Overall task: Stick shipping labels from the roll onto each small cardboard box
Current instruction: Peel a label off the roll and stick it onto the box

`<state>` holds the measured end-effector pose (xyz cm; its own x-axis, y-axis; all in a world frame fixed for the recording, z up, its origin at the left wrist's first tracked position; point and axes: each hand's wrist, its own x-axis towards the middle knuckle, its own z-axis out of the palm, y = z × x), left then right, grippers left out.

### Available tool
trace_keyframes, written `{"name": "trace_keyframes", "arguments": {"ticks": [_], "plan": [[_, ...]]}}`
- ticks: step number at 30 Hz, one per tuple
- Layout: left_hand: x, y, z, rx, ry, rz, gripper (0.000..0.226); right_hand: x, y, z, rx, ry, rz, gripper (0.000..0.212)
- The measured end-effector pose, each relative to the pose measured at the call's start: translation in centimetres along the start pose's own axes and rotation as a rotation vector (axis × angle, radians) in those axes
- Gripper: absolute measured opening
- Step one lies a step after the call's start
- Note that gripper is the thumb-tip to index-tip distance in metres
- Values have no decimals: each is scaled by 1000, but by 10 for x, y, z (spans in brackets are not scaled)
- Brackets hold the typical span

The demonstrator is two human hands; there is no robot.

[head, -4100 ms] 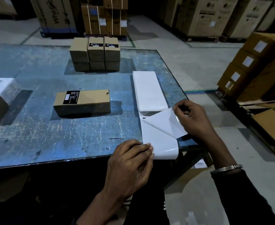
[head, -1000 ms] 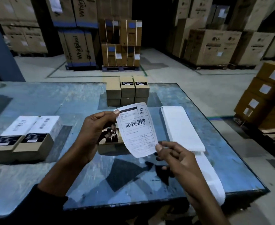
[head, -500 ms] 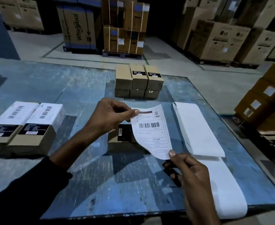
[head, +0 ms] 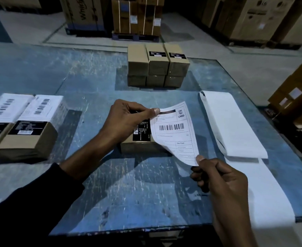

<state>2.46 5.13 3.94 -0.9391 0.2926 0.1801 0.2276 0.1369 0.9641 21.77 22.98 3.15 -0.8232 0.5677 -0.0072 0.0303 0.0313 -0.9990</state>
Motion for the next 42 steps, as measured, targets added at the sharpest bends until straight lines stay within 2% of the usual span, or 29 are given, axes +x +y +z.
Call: {"name": "trace_keyframes", "arguments": {"ticks": [31,42], "plan": [[7,-10,-2,45,12,-3,19,-1,1,12,-179,45,12,31],[8,-12,-2,112,25,71,18,0,1,8,-103,87,-7,36]]}}
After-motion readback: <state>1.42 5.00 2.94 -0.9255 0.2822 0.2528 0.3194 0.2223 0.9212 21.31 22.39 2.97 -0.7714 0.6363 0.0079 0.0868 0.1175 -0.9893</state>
